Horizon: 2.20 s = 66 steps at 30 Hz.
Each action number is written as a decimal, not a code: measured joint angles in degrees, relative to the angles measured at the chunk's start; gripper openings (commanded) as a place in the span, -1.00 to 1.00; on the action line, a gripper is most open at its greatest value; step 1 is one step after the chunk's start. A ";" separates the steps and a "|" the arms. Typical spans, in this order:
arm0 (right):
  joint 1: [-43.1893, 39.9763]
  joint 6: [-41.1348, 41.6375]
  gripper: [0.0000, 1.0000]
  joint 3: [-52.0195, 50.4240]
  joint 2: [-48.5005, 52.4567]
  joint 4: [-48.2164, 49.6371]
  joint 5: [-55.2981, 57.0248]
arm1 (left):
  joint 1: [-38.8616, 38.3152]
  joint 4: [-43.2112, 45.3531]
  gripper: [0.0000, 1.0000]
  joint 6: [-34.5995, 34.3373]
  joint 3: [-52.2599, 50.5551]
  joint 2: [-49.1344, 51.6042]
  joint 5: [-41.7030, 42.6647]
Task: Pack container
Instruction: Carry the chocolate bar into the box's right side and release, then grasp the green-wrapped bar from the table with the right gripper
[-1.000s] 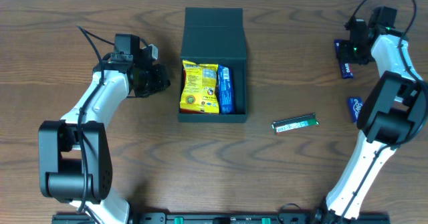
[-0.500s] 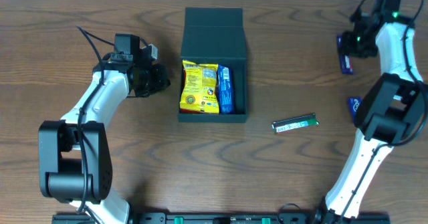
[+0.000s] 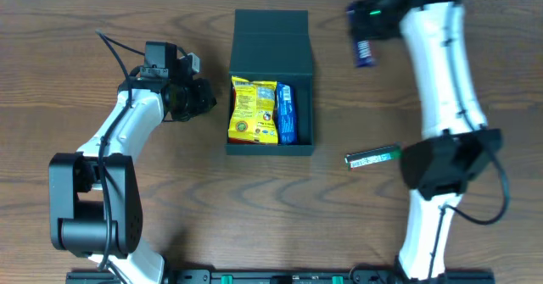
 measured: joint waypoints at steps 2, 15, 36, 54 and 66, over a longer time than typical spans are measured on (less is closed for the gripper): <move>4.15 2.97 -0.97 -1.14 0.00 -0.81 1.11 | 0.00 0.07 -0.88 0.00 0.00 0.00 -0.33; 14.58 14.60 -0.98 -17.46 0.04 0.15 0.79 | 0.00 0.15 -0.88 1.40 0.00 0.00 -1.18; 18.27 21.99 -0.88 -27.15 0.02 9.75 12.68 | 0.00 0.15 -0.88 3.30 0.00 0.00 -1.18; 18.51 22.45 0.07 -27.36 -1.97 8.41 14.34 | 0.00 0.07 -0.88 4.46 0.00 0.00 -1.18; 3.58 10.32 0.08 -26.29 -22.23 -4.76 18.93 | 0.00 -0.22 -0.88 4.59 0.00 0.00 -1.20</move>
